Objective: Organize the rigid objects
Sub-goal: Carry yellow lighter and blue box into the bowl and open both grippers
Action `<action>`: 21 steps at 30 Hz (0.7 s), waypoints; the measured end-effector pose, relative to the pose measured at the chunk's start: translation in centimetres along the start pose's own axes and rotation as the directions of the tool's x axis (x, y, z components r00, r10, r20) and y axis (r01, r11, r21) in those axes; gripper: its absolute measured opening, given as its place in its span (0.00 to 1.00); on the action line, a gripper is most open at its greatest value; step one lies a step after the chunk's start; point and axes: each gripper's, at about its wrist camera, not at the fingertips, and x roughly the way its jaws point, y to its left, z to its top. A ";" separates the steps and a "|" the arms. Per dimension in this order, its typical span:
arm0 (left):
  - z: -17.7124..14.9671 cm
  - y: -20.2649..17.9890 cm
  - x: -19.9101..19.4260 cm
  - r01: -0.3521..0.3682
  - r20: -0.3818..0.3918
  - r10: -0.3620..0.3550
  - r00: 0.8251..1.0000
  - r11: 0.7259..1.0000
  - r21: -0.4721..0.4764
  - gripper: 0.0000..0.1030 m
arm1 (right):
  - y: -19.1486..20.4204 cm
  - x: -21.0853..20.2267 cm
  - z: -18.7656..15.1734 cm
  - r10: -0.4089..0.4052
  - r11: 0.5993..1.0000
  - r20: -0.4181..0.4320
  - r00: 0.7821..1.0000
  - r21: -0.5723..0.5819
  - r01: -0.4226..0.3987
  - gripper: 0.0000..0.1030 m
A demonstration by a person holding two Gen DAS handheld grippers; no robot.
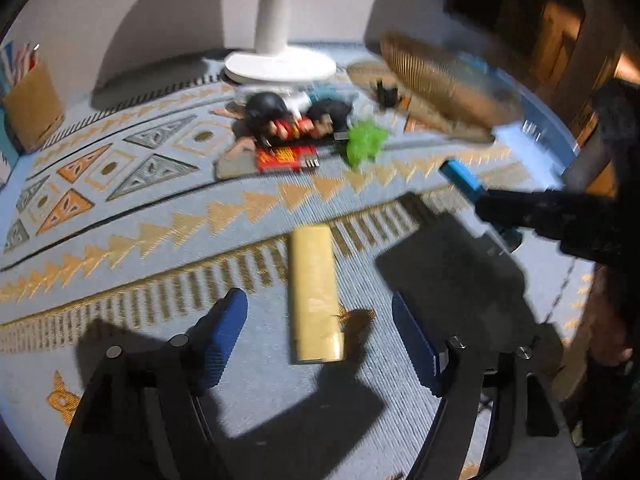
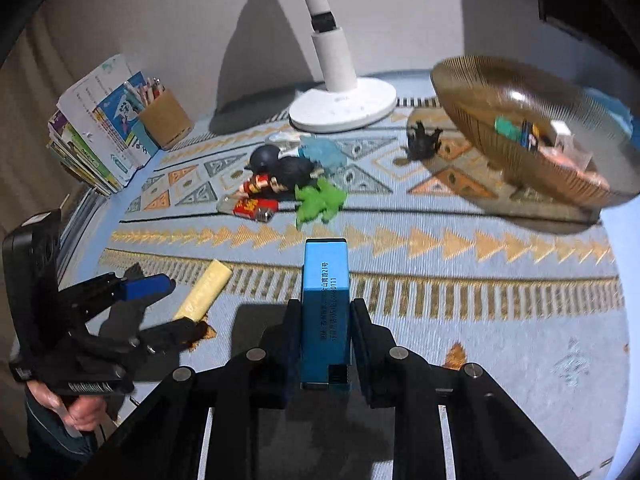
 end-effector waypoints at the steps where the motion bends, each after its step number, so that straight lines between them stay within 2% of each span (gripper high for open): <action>1: 0.0 -0.8 0.1 -0.065 0.023 0.065 0.998 0.997 0.029 0.44 | -0.1 0.1 -0.2 -0.001 1.000 -0.002 1.000 0.002 0.001 0.23; 2: 0.0 -1.2 0.2 -0.092 0.024 0.091 0.996 0.994 0.055 0.23 | -0.1 0.1 -0.3 0.000 1.000 -0.002 1.000 0.003 0.000 0.23; 3: 0.2 -1.8 0.2 -0.095 0.027 0.093 0.995 0.992 0.079 0.20 | -0.2 0.0 -0.4 0.001 1.000 0.000 1.000 0.003 -0.001 0.23; 4: 0.5 -2.0 0.2 -0.087 0.021 0.085 0.996 0.993 0.080 0.20 | -0.3 -0.2 -0.5 0.001 1.000 0.003 1.000 0.003 -0.001 0.23; 7: 1.2 -2.8 -0.7 -0.112 0.085 0.104 0.991 0.989 0.093 0.20 | -1.2 -1.3 -0.4 0.001 1.000 0.032 0.999 0.023 -0.002 0.23; 11: 3.3 -3.6 -3.6 -0.067 0.194 0.049 0.980 0.994 0.085 0.20 | -2.6 -3.0 0.0 0.000 0.998 0.072 0.997 0.056 -0.004 0.23; 13: 4.7 -4.7 -5.0 -0.082 0.254 0.057 0.966 0.992 0.092 0.20 | -4.5 -5.4 0.8 -0.020 0.996 0.128 0.992 0.094 0.008 0.23; 16: 7.6 -6.5 -6.4 -0.165 0.352 0.121 0.928 0.981 0.099 0.20 | -7.2 -8.6 2.1 -0.078 0.988 0.207 0.975 0.147 0.048 0.23; 17: 8.7 -7.1 -6.8 -0.160 0.381 0.110 0.918 0.982 0.103 0.20 | -7.2 -8.6 2.1 -0.078 0.988 0.207 0.975 0.147 0.048 0.23; 18: 10.2 -7.7 -7.1 -0.133 0.404 0.082 0.911 0.986 0.100 0.20 | -8.2 -9.7 2.6 -0.099 0.984 0.232 0.968 0.168 0.061 0.23; 19: 11.4 -8.1 -7.2 -0.106 0.419 0.057 0.906 0.990 0.095 0.20 | -10.2 -11.8 3.9 -0.153 0.972 0.276 0.949 0.215 0.094 0.23; 20: 13.3 -8.8 -7.3 -0.065 0.436 0.017 0.900 0.993 0.095 0.20 | -10.2 -11.8 3.9 -0.153 0.972 0.276 0.949 0.215 0.094 0.23; 21: 14.5 -9.2 -7.3 -0.037 0.446 -0.011 0.895 0.995 0.098 0.20 | -12.1 -13.6 5.4 -0.216 0.957 0.319 0.923 0.257 0.136 0.23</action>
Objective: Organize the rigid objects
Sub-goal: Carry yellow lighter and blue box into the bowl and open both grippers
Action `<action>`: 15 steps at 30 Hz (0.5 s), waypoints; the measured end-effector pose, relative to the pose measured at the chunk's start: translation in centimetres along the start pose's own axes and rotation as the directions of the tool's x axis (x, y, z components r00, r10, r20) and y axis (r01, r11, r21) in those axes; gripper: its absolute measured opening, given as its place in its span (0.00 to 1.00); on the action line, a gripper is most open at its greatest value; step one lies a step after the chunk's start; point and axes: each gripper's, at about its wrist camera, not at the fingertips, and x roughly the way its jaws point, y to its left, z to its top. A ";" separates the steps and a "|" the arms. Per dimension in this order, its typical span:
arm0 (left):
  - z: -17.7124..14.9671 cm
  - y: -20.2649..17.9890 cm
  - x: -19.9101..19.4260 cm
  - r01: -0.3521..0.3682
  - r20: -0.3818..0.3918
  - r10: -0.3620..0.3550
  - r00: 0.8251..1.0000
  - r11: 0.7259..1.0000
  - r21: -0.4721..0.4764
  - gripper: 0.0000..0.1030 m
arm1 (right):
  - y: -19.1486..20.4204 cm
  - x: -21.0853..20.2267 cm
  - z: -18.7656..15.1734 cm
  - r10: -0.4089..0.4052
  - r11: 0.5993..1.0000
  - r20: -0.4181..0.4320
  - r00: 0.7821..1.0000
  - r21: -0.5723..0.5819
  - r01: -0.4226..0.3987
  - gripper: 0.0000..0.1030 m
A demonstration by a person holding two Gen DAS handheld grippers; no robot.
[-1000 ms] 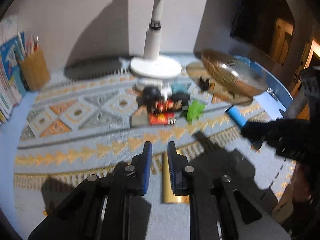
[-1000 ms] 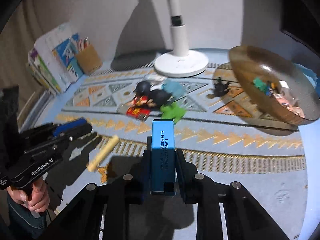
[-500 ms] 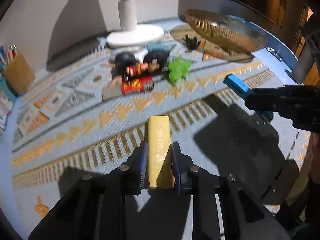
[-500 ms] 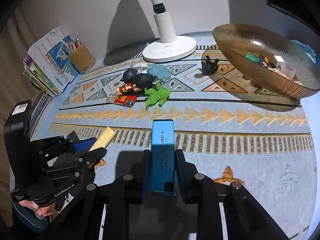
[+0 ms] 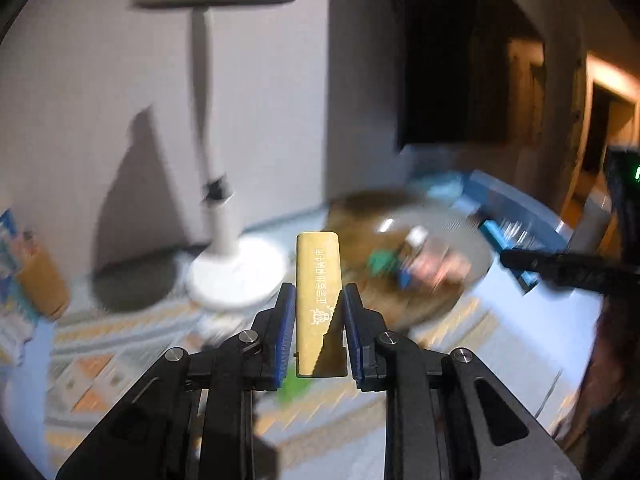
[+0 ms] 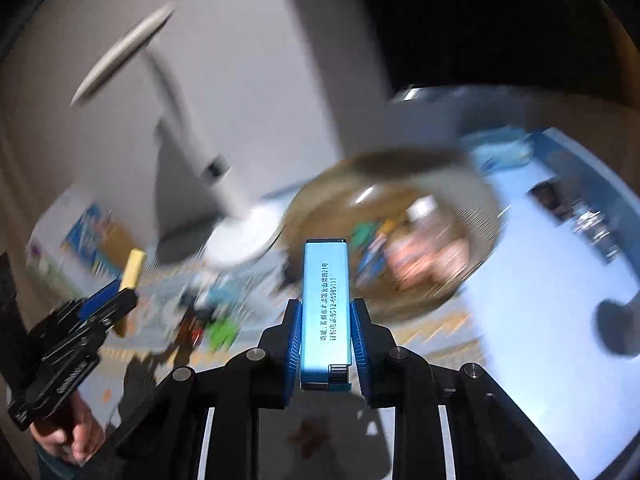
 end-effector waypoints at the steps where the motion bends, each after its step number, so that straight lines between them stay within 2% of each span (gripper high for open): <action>1: 1.5 -0.4 1.0 0.037 0.015 -0.036 0.999 0.999 -0.016 0.20 | -0.7 -0.2 1.1 -0.024 1.000 0.022 0.999 0.010 0.024 0.23; 4: 4.4 -1.7 4.1 0.127 0.005 -0.127 0.992 0.989 -0.068 0.20 | -2.6 0.2 3.8 -0.066 0.997 0.054 0.996 0.045 0.064 0.23; 8: 6.5 -3.2 9.3 0.196 -0.020 -0.200 0.980 0.971 -0.138 0.20 | -5.2 2.2 6.2 -0.143 0.987 0.066 0.988 0.083 0.138 0.23; 12: 6.5 -3.6 14.3 0.226 -0.068 -0.246 0.967 0.950 -0.215 0.20 | -6.6 4.7 7.2 -0.155 0.983 0.027 0.988 0.106 0.151 0.23; 15: 5.8 -4.2 16.7 0.214 -0.097 -0.241 0.966 0.951 -0.225 0.20 | -7.1 6.2 7.4 -0.169 0.980 0.003 0.986 0.104 0.168 0.23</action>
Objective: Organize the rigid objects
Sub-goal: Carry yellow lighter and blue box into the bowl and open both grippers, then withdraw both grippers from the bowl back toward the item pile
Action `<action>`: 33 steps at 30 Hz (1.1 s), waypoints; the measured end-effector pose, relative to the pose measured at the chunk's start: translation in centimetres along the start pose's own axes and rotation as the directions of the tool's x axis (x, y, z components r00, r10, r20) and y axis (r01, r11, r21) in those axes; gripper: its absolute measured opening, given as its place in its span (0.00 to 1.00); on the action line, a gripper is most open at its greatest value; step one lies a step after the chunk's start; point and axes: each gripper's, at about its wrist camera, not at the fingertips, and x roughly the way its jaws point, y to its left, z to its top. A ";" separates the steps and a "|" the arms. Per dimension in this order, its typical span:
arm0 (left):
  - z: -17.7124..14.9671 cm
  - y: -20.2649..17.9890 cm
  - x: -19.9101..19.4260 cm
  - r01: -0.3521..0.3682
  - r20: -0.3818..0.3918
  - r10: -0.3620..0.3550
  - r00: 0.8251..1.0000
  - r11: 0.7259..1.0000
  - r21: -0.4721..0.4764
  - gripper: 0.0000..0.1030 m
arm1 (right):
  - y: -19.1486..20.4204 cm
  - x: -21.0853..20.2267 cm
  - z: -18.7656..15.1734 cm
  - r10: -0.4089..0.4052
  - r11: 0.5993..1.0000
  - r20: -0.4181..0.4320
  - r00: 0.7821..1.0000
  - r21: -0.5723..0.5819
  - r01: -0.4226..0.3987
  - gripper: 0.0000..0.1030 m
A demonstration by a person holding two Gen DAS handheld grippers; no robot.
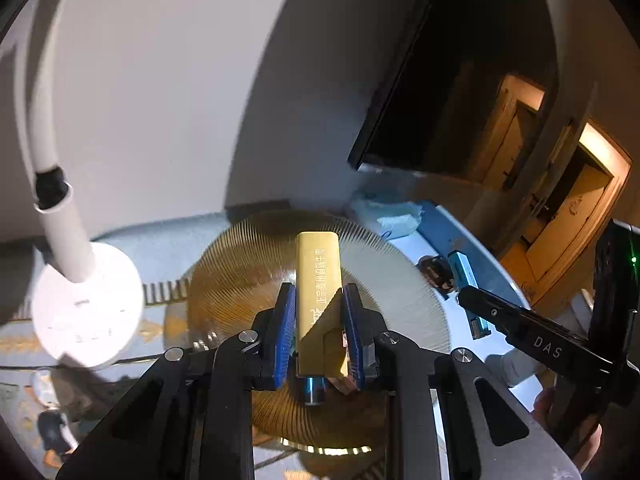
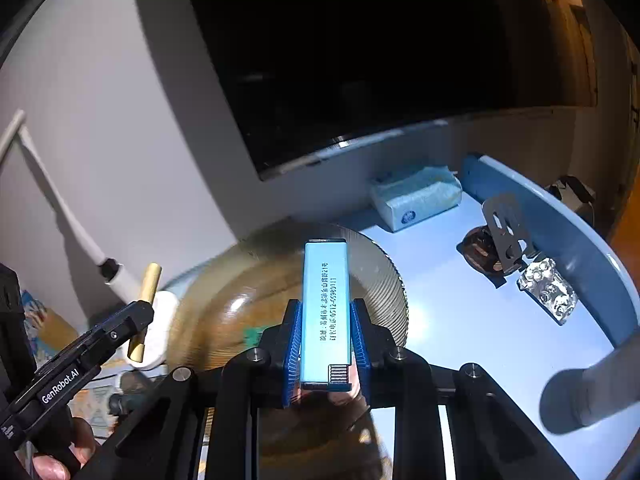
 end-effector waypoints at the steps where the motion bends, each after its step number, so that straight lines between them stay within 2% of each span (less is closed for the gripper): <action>1: -0.1 -0.2 0.5 -0.002 -0.005 0.002 1.000 1.000 0.000 0.20 | -0.3 1.5 0.2 -0.011 1.000 -0.025 1.000 0.001 0.011 0.23; 8: -0.8 0.3 3.9 -0.016 -0.054 0.014 0.998 0.999 -0.036 0.20 | -2.3 5.7 0.0 0.002 0.998 -0.106 0.994 0.063 0.004 0.23; 13: -1.2 0.1 4.8 -0.013 -0.060 0.011 0.998 1.000 -0.023 0.20 | -2.6 6.8 0.0 0.038 0.996 -0.125 0.991 0.086 -0.027 0.23; 17: -1.5 -0.1 5.5 -0.020 -0.063 0.019 0.998 1.000 -0.019 0.20 | -2.8 7.2 0.1 0.011 0.997 -0.120 0.993 0.080 -0.001 0.23; 19: -1.5 -0.3 5.8 -0.045 -0.060 0.044 0.997 0.999 -0.011 0.21 | -3.0 7.5 0.1 0.006 0.997 -0.124 0.992 0.082 0.004 0.23; 20: -1.4 -0.4 5.8 -0.061 -0.060 0.060 0.996 0.998 -0.010 0.34 | -3.1 7.7 0.2 0.006 0.997 -0.130 0.992 0.080 0.005 0.23; 22: -1.3 -0.3 5.9 -0.057 -0.066 0.056 0.996 0.998 -0.014 0.44 | -3.0 8.0 0.2 0.003 0.997 -0.140 0.990 0.075 0.008 0.24; 26: -1.2 -0.5 4.8 -0.058 -0.068 0.059 0.996 0.998 0.007 0.46 | -3.2 7.8 0.1 0.007 0.997 -0.152 0.988 0.082 0.005 0.26; 28: -1.2 -0.8 3.6 -0.060 -0.063 0.061 0.996 0.998 0.022 0.46 | -2.9 6.8 -0.2 0.039 0.996 -0.146 0.989 0.091 -0.026 0.27; 33: -1.3 -0.8 -1.9 -0.070 -0.006 0.070 0.997 0.996 0.050 0.46 | -1.0 3.9 -0.8 0.078 0.995 -0.125 0.989 0.064 -0.071 0.27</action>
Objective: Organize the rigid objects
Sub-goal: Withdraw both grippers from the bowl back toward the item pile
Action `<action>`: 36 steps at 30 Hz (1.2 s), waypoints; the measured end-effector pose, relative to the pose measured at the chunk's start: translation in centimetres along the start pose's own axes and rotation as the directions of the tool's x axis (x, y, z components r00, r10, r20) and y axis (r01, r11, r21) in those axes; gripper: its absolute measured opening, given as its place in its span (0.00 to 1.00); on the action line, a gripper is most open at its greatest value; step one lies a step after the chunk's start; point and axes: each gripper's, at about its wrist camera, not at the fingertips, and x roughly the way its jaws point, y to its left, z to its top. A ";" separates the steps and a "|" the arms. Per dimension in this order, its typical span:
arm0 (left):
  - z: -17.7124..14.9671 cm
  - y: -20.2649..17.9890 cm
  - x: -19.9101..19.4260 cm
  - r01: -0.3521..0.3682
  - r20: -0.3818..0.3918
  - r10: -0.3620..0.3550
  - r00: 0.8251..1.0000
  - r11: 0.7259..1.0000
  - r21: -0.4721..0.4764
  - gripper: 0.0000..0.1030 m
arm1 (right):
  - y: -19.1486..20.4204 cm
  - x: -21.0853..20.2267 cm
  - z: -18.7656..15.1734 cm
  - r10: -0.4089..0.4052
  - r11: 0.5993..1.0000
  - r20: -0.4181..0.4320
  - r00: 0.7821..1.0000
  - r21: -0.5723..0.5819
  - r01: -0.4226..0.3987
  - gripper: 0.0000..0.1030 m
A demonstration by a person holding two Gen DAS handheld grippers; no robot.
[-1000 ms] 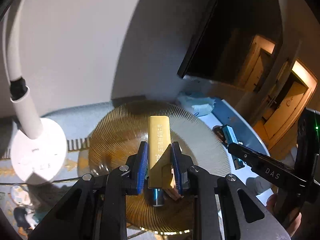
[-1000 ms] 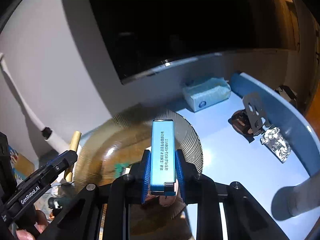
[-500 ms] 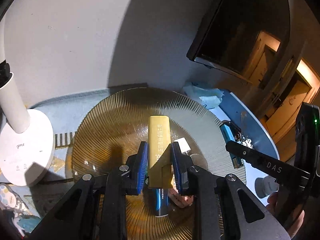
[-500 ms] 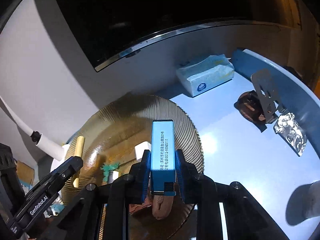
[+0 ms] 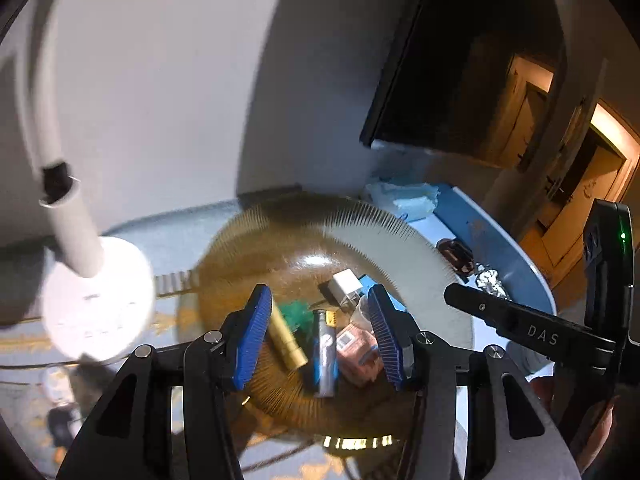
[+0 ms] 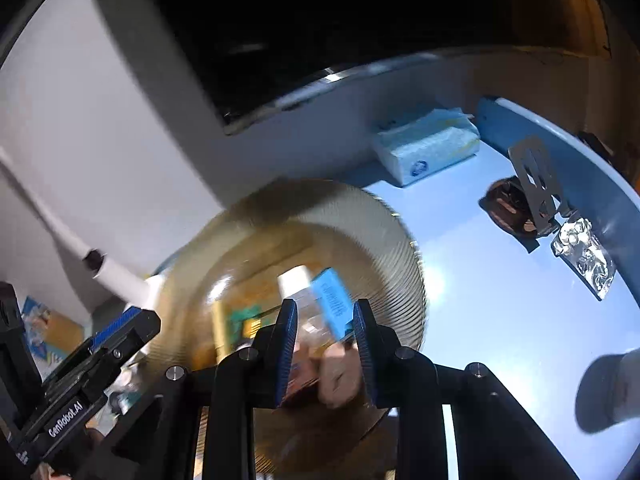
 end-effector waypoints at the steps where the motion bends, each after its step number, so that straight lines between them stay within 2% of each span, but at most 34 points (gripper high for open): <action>1: 0.0 0.2 -1.3 -0.007 0.015 0.007 1.000 1.000 0.003 0.46 | 0.7 -0.7 -0.3 0.015 1.000 0.005 1.000 -0.012 -0.015 0.27; 4: -0.4 0.9 -6.7 -0.025 0.072 0.024 0.997 1.000 0.013 0.46 | 5.1 -4.2 -2.2 0.084 0.992 0.019 0.996 -0.098 -0.082 0.27; 6: -1.0 1.5 -10.1 -0.044 0.111 0.041 0.993 0.999 0.025 0.51 | 7.4 -5.9 -3.2 0.118 0.983 0.027 0.993 -0.146 -0.113 0.29; 8: -1.8 2.5 -13.7 -0.078 0.161 0.073 0.984 0.997 0.021 0.81 | 9.7 -7.4 -4.6 0.165 0.969 0.032 0.986 -0.193 -0.156 0.45; 9: -2.5 3.2 -15.8 -0.099 0.198 0.095 0.976 0.995 0.011 0.84 | 10.8 -8.0 -5.3 0.188 0.961 0.034 0.982 -0.213 -0.177 0.50; 10: -3.2 3.9 -17.7 -0.117 0.231 0.113 0.966 0.993 0.003 0.85 | 11.9 -8.6 -6.1 0.210 0.951 0.035 0.977 -0.238 -0.196 0.54; 11: -4.0 4.6 -19.3 -0.134 0.250 0.131 0.959 0.991 -0.004 0.85 | 12.9 -9.0 -7.0 0.222 0.942 0.035 0.974 -0.264 -0.205 0.55; 15: -7.8 8.0 -23.0 -0.200 0.239 0.208 0.949 0.978 -0.055 0.85 | 16.1 -8.5 -11.2 0.258 0.903 0.001 0.966 -0.356 -0.241 0.56; 17: -9.8 10.0 -23.4 -0.241 0.211 0.253 0.944 0.967 -0.082 0.85 | 17.1 -6.9 -13.6 0.263 0.888 -0.044 0.964 -0.380 -0.260 0.57; 19: -12.3 12.7 -22.7 -0.274 0.159 0.292 0.943 0.953 -0.128 0.85 | 17.4 -6.0 -14.6 0.266 0.883 -0.066 0.962 -0.384 -0.270 0.57; 21: -14.7 14.9 -21.4 -0.305 0.108 0.324 0.940 0.938 -0.162 0.85 | 17.8 -2.7 -17.6 0.253 0.877 -0.123 0.960 -0.389 -0.281 0.57; 23: -16.5 16.4 -20.2 -0.326 0.065 0.342 0.937 0.928 -0.179 0.85 | 17.7 -1.6 -18.6 0.238 0.878 -0.136 0.962 -0.393 -0.273 0.57; 25: -18.1 17.4 -18.6 -0.346 0.013 0.354 0.935 0.921 -0.180 0.85 | 17.5 1.2 -20.6 0.220 0.880 -0.187 0.958 -0.386 -0.277 0.57; 27: -19.4 18.1 -16.9 -0.367 -0.036 0.366 0.930 0.915 -0.165 0.85 | 17.1 2.1 -21.0 0.221 0.885 -0.205 0.953 -0.369 -0.285 0.57; 30: -20.0 17.7 -15.4 -0.378 -0.091 0.368 0.925 0.917 -0.129 0.85 | 16.7 2.7 -20.9 0.211 0.892 -0.224 0.951 -0.353 -0.281 0.57; 32: -19.9 17.2 -15.4 -0.369 -0.077 0.362 0.929 0.924 -0.099 0.85 | 16.4 2.8 -20.8 0.217 0.894 -0.228 0.949 -0.343 -0.287 0.57; 34: -19.9 16.9 -15.0 -0.385 -0.104 0.377 0.921 0.920 -0.078 0.85 | 15.8 3.3 -20.6 0.237 0.903 -0.247 0.940 -0.301 -0.307 0.57; 36: -19.3 16.7 -14.1 -0.364 -0.131 0.352 0.927 0.927 -0.085 0.85 | 15.3 3.1 -20.4 0.251 0.906 -0.244 0.937 -0.282 -0.317 0.57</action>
